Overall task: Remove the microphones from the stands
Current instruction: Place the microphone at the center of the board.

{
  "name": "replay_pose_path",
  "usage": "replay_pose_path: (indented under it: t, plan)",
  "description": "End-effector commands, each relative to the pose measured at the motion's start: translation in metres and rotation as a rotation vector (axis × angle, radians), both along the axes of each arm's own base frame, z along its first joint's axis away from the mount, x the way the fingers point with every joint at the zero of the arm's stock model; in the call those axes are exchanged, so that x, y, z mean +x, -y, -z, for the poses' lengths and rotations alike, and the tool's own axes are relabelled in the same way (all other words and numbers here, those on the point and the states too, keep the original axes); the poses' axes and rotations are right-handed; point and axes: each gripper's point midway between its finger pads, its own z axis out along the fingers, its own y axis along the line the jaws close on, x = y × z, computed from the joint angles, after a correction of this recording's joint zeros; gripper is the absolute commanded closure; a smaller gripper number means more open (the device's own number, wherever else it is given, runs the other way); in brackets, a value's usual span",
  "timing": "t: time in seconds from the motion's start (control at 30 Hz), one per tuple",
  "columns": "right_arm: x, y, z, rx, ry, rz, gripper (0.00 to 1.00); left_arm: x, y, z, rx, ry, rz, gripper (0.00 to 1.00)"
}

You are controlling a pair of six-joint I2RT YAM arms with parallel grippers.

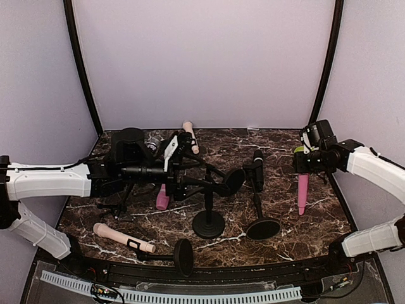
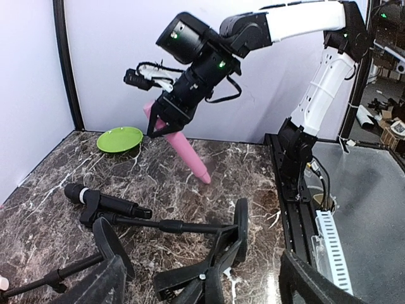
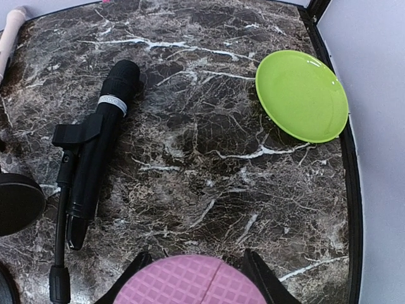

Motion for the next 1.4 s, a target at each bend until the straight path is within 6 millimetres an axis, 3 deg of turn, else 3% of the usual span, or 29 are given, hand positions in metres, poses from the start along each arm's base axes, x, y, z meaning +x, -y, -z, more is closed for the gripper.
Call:
replay_pose_path:
  t: [0.0, 0.17, 0.33, 0.5, 0.77, 1.23, 1.37]
  plan:
    - [0.018, 0.000, 0.004, 0.010, 0.003, 0.020, 0.62, 0.018, -0.020, -0.038, -0.087, -0.036, -0.089, 0.12]
    - [0.040, 0.002, 0.022, -0.006, -0.039, 0.029, 0.60, 0.057, -0.060, -0.037, -0.059, -0.102, -0.284, 0.07]
    - [0.065, -0.003, 0.044, 0.045, -0.068, 0.031, 0.58, 0.108, -0.122, -0.030, -0.048, -0.161, -0.572, 0.01]
    - [0.087, -0.019, 0.079, 0.146, -0.119, 0.003, 0.54, 0.132, -0.155, -0.032, -0.036, -0.183, -0.716, 0.01]
    - [0.102, -0.011, 0.117, 0.131, -0.149, 0.062, 0.53, 0.134, -0.173, -0.036, 0.001, -0.090, -0.792, 0.01]
    - [0.104, -0.001, 0.148, 0.091, -0.180, 0.112, 0.46, 0.134, -0.167, -0.029, 0.009, -0.108, -0.764, 0.02]
    - [0.104, -0.001, 0.148, 0.095, -0.177, 0.117, 0.41, 0.134, -0.168, -0.031, 0.007, -0.104, -0.769, 0.02]
